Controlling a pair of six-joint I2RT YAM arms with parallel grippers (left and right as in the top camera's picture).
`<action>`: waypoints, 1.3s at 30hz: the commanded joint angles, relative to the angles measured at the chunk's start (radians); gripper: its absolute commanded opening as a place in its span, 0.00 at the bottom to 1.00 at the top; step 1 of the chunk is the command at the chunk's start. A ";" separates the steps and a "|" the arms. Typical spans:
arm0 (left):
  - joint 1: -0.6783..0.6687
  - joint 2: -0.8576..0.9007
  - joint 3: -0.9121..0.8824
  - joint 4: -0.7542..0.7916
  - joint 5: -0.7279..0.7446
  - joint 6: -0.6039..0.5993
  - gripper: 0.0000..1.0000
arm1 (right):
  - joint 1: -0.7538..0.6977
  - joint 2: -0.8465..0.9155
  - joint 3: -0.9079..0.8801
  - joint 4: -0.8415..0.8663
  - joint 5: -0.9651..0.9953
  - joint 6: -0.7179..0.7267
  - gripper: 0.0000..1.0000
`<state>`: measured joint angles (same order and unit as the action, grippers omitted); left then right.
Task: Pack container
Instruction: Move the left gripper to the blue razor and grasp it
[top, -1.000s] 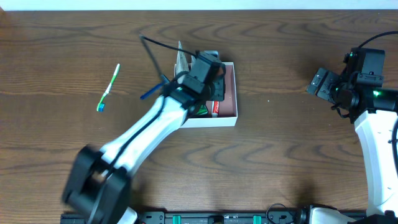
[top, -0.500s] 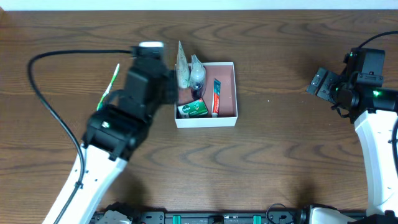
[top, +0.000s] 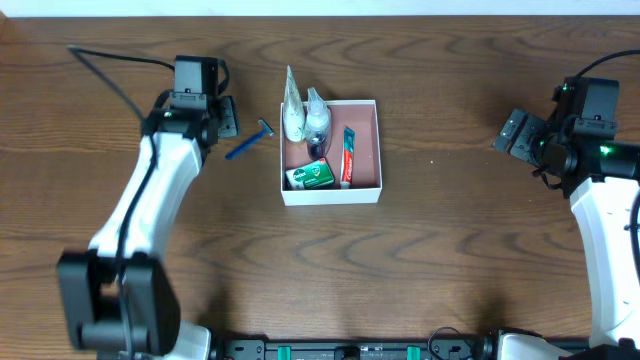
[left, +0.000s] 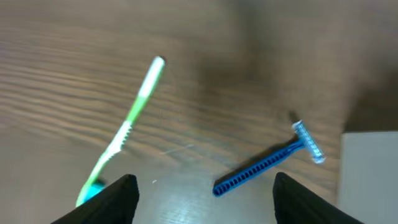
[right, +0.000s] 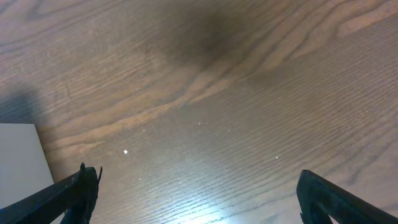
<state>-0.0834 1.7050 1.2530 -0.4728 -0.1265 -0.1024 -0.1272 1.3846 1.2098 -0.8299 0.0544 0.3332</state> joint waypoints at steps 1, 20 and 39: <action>0.010 0.074 -0.011 0.021 0.098 0.136 0.72 | -0.003 -0.002 0.006 -0.001 0.001 0.010 0.99; 0.010 0.253 -0.011 0.108 0.194 0.352 0.74 | -0.003 -0.002 0.006 -0.001 0.001 0.010 0.99; 0.009 0.314 -0.013 0.063 0.225 0.352 0.66 | -0.003 -0.002 0.006 -0.001 0.001 0.010 0.99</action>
<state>-0.0746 1.9820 1.2495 -0.3981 0.0807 0.2382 -0.1272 1.3846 1.2098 -0.8295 0.0544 0.3336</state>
